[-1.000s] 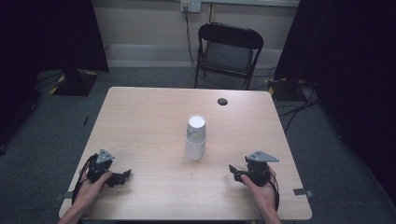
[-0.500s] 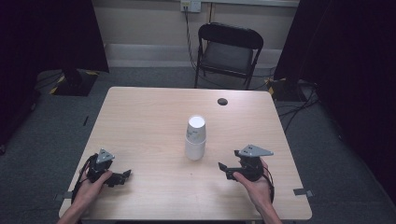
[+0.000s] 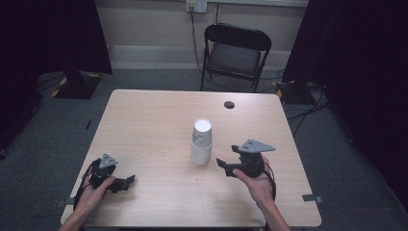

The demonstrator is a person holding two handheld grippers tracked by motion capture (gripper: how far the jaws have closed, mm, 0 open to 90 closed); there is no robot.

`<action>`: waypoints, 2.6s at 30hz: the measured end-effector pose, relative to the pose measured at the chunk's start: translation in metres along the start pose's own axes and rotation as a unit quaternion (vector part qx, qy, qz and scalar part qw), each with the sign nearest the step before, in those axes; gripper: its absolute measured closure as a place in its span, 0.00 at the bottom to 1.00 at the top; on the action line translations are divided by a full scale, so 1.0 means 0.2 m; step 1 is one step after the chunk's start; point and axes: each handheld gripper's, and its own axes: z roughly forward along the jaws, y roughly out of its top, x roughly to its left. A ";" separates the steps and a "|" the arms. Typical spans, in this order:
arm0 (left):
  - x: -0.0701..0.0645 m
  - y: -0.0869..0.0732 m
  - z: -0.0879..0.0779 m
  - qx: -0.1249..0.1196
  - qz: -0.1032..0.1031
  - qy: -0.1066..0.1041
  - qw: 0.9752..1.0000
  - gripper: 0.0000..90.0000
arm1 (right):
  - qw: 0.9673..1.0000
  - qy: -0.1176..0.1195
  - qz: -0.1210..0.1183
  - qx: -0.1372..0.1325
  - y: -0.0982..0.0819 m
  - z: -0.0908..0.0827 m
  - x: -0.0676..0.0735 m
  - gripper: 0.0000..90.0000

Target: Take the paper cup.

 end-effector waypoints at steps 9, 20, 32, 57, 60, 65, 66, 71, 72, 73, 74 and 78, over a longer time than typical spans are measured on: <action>0.00 0.00 0.00 0.000 0.000 0.000 1.000 0.00 | 1.000 0.010 -0.014 -0.007 0.09 0.00 0.00 0.19; 0.00 0.00 0.00 0.000 0.000 0.000 1.000 0.00 | 0.999 0.036 -0.032 -0.019 0.20 0.10 0.06 0.16; 0.00 0.00 0.00 0.000 0.000 0.000 1.000 0.00 | 0.997 0.048 -0.033 -0.041 0.33 0.23 0.01 0.16; 0.00 0.00 0.00 0.000 0.000 0.000 1.000 0.00 | 0.996 0.067 -0.038 -0.054 0.32 0.37 -0.03 0.29; 0.00 0.00 0.00 0.000 0.000 0.000 1.000 0.00 | 0.996 0.069 -0.035 -0.053 0.31 0.38 -0.03 0.30; 0.00 0.00 0.00 0.000 0.000 0.000 1.000 0.00 | 0.996 0.068 -0.040 -0.053 0.32 0.39 -0.02 0.29; 0.00 0.00 0.00 0.000 0.000 0.000 1.000 0.00 | 0.996 0.068 -0.038 -0.053 0.32 0.39 -0.02 0.30; 0.00 0.00 0.00 0.000 0.000 0.000 1.000 0.00 | 0.996 0.068 -0.033 -0.053 0.32 0.40 -0.02 0.33; 0.00 0.00 0.00 0.001 0.001 0.000 1.000 0.00 | 0.996 0.069 -0.033 -0.051 0.32 0.40 -0.02 0.33; 0.00 0.00 0.00 0.001 0.001 0.000 1.000 0.00 | 0.996 0.069 -0.033 -0.051 0.32 0.40 -0.02 0.33; 0.00 0.00 0.00 0.000 0.000 0.000 1.000 0.00 | 0.996 0.070 -0.031 -0.053 0.32 0.40 -0.02 0.33; 0.00 0.00 0.00 0.000 0.000 0.000 1.000 0.00 | 0.995 0.068 -0.029 -0.061 0.33 0.39 -0.02 0.34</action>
